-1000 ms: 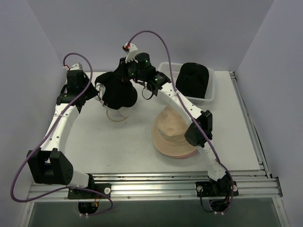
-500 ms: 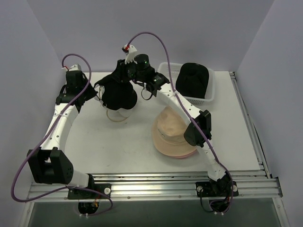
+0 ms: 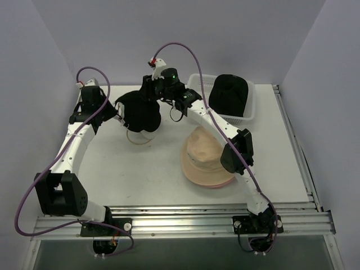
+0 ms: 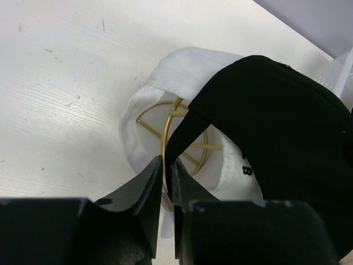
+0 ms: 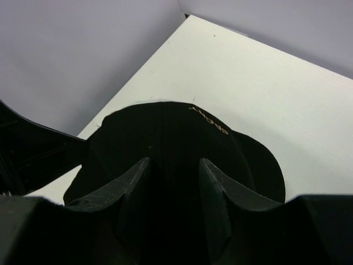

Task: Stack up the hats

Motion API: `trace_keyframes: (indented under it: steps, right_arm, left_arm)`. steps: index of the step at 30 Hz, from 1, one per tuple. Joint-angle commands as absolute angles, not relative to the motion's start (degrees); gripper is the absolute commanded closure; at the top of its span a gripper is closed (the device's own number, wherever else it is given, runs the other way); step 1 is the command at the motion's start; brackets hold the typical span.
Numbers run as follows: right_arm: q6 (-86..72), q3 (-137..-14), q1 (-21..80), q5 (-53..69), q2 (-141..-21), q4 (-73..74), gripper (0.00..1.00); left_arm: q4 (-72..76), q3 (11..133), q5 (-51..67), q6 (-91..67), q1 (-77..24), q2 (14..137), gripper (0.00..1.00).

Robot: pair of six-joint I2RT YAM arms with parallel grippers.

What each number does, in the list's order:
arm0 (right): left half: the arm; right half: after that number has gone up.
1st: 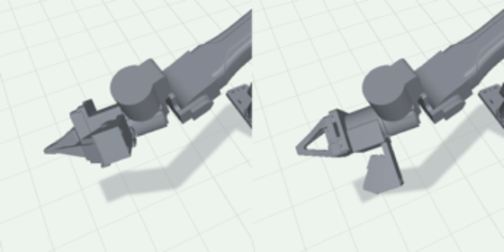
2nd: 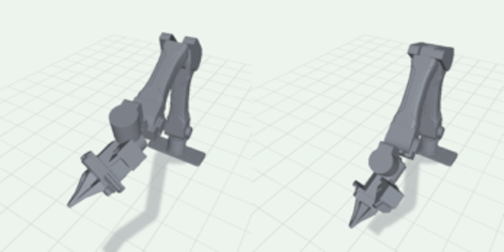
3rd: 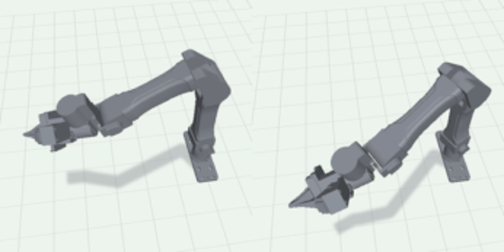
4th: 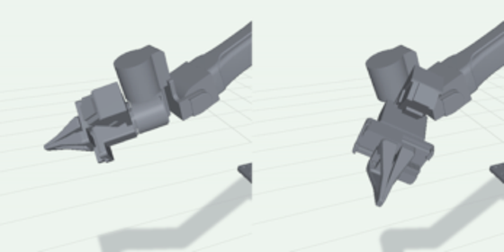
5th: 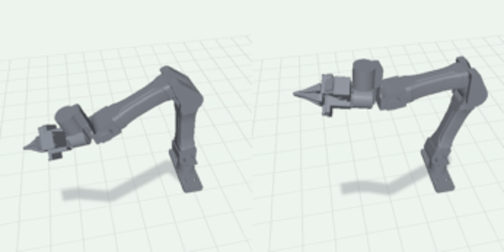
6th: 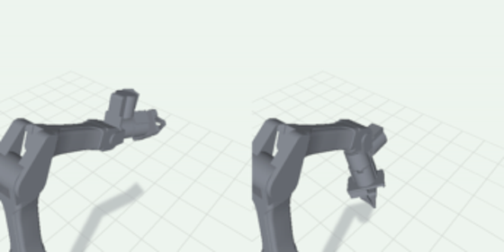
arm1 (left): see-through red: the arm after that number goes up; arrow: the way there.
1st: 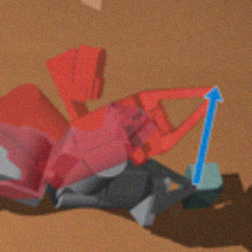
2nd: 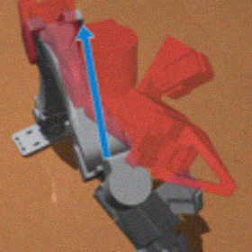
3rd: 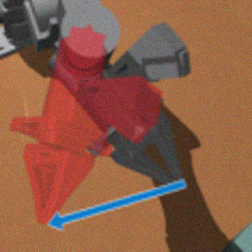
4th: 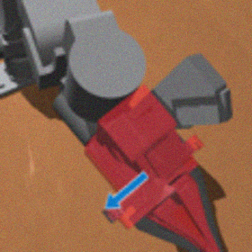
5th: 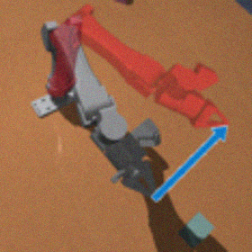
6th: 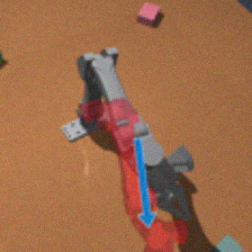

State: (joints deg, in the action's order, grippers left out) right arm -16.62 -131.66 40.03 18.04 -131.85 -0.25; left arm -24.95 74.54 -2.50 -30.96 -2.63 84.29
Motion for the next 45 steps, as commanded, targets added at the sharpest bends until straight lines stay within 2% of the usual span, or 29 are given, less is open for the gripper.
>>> trace_keyframes:
  steps: [1, 11, 18, 26, 37, 45]
  right_arm:
    - [-15.0, -128.8, 39.6, 15.1, -125.1, -1.9, 0.64]
    - [-13.5, -126.0, 39.6, 13.1, -121.6, -1.8, 0.63]
    - [-12.5, -124.6, 39.4, 12.6, -120.0, -1.6, 0.62]
    - [-12.6, -120.2, 39.4, 12.3, -117.0, -3.3, 0.62]
    - [-12.7, -105.1, 38.2, 10.5, -107.4, -9.6, 0.61]
    - [-12.6, -106.8, 37.4, 10.8, -110.7, -9.1, 0.61]
  left_arm:
    - [-22.4, 75.3, -2.9, -31.0, -2.0, 84.5, 0.8]
    - [-24.3, 76.6, -5.2, -30.9, -1.7, 85.6, 0.79]
    - [-21.3, 76.7, -3.3, -30.9, -1.8, 81.1, 0.61]
    - [-22.8, 79.8, -2.7, -29.6, -1.8, 84.4, 0.6]
    - [-22.3, 79.7, -1.1, -29.8, -1.8, 88.7, 0.63]
    - [-24.9, 82.1, -5.7, -29.3, -1.6, 90.3, 0.65]
